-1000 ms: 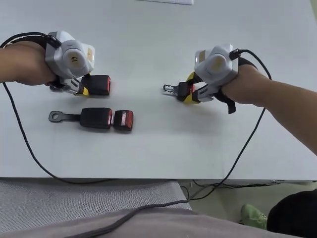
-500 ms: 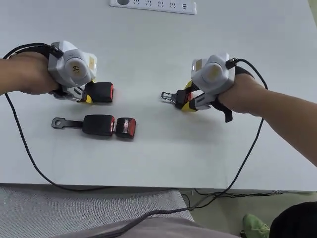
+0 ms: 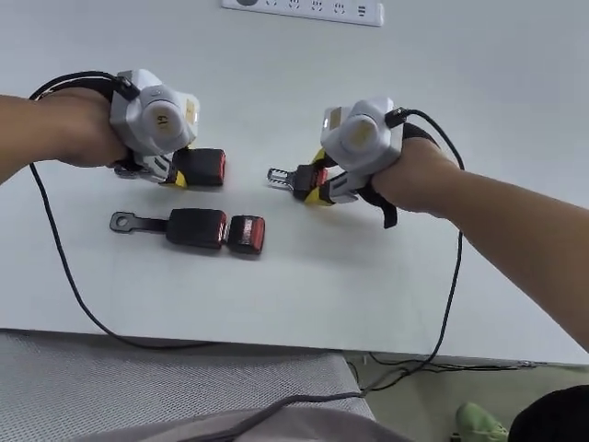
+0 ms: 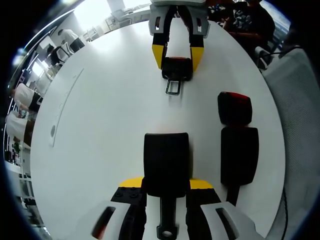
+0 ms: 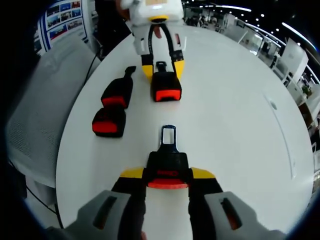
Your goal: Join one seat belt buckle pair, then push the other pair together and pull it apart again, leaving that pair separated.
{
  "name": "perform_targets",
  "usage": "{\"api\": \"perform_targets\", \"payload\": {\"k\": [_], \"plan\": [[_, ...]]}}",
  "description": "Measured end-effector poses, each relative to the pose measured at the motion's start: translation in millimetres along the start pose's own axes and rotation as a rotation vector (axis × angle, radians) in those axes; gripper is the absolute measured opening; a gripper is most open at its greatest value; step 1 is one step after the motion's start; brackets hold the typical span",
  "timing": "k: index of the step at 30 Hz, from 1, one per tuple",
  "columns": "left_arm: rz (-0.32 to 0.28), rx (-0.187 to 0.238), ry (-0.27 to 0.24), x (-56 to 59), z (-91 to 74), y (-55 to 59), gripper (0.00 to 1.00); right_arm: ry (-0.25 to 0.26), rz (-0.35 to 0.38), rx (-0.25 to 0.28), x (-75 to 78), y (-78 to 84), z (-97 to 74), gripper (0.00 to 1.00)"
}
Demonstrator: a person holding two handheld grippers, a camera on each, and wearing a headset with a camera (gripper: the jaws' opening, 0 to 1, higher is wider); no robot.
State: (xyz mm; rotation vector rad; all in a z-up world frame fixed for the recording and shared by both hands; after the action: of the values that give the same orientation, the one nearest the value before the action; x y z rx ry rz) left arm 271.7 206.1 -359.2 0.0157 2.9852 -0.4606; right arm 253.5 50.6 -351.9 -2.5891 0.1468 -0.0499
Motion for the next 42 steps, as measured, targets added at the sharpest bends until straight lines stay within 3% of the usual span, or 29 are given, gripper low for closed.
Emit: {"api": "perform_targets", "payload": {"k": [10, 22, 36, 42], "plan": [[0.003, 0.003, -0.003, -0.7, 1.8, 1.7, 0.30, -0.013, -0.015, 0.002, 3.9, -34.5, 21.4, 0.31], [0.000, 0.010, -0.007, -2.7, 2.6, 3.3, 0.30, -0.036, -0.055, -0.051, 9.4, -44.9, 30.8, 0.30], [0.005, 0.026, 0.000, -4.3, 3.6, 3.7, 0.30, -0.026, -0.089, -0.016, 4.6, -57.7, 32.0, 0.30], [0.022, 0.059, 0.002, -4.7, 3.4, 4.2, 0.29, -0.038, -0.106, 0.013, 8.1, -58.6, 35.0, 0.30]]}}
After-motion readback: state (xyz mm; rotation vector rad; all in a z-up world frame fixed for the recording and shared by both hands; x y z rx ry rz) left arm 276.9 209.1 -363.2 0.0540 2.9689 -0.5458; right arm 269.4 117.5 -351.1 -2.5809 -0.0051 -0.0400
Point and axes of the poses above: the centre of the closed fingertips' face, and the gripper's own axes: z roughly forward along the fingers, x roughly to its right, y roughly out of its underside, the point moved 1 cm from there along -z, roughly backward along the fingers, and after that the axes turned 3 degrees about z, right-handed, at the moved point
